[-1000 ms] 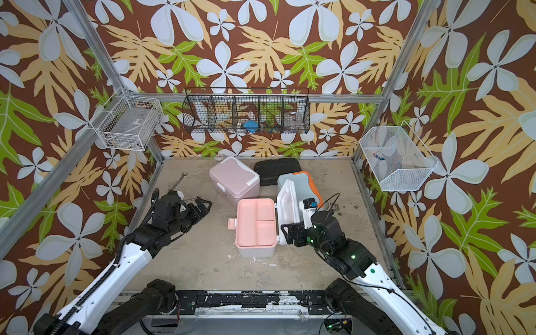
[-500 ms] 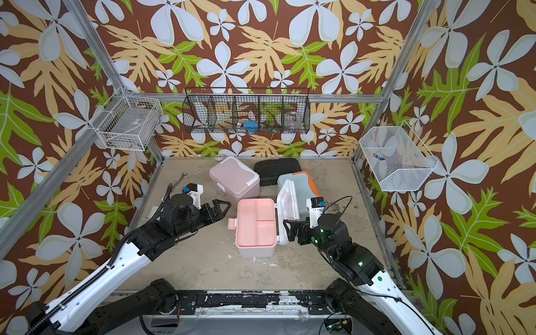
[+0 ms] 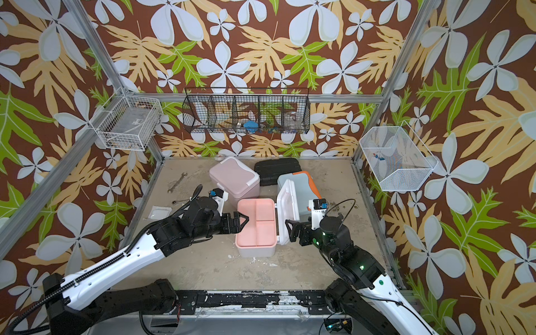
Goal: Open first aid kits and take out gauze
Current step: Pick up the compartment layer from the first aid kit.
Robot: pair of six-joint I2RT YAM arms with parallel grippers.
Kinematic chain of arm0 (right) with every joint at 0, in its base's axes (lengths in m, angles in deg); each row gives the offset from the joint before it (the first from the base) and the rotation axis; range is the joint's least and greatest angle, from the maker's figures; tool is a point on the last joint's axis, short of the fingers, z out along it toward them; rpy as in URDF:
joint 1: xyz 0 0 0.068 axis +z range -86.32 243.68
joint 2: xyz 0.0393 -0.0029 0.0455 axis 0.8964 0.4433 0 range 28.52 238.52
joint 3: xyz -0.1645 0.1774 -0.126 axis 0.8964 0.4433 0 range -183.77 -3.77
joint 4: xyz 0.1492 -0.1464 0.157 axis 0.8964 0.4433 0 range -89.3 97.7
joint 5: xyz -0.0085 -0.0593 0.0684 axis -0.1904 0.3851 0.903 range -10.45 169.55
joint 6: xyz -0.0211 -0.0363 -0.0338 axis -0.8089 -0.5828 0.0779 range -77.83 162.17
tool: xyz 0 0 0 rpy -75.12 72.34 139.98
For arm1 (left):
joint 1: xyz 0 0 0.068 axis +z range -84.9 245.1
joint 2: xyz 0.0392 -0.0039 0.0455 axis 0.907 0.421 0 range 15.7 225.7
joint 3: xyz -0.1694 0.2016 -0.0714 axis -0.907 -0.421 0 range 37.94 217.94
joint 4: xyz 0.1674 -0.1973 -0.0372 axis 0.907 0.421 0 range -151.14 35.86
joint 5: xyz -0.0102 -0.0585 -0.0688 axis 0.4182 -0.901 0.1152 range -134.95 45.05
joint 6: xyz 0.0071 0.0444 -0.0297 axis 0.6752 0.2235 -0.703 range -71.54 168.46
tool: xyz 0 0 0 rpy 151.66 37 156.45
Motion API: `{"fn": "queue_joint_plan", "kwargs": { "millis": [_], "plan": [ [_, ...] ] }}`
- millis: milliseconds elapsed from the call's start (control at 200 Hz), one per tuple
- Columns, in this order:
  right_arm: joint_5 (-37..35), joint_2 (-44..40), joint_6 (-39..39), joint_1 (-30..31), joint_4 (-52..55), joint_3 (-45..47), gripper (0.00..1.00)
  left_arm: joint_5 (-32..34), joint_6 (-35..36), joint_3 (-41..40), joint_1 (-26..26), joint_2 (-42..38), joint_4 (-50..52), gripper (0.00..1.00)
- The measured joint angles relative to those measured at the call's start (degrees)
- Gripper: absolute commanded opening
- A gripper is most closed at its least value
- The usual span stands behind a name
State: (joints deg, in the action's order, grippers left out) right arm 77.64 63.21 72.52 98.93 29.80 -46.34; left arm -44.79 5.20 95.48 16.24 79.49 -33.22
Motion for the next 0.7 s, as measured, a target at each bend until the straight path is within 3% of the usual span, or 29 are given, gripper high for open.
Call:
{"fn": "queue_joint_plan", "kwargs": {
  "millis": [300, 701],
  "plan": [
    [-1.40, 0.57, 1.18, 0.02, -0.76, 0.20, 1.00, 0.79, 2.40, 3.21, -1.20, 3.89, 5.20, 0.84],
    [-1.44, 0.20, 5.38, 0.00, -1.75, -0.37, 1.00, 1.88, -0.26, 3.37, -1.22, 5.22, 5.62, 0.71]
  ]
}}
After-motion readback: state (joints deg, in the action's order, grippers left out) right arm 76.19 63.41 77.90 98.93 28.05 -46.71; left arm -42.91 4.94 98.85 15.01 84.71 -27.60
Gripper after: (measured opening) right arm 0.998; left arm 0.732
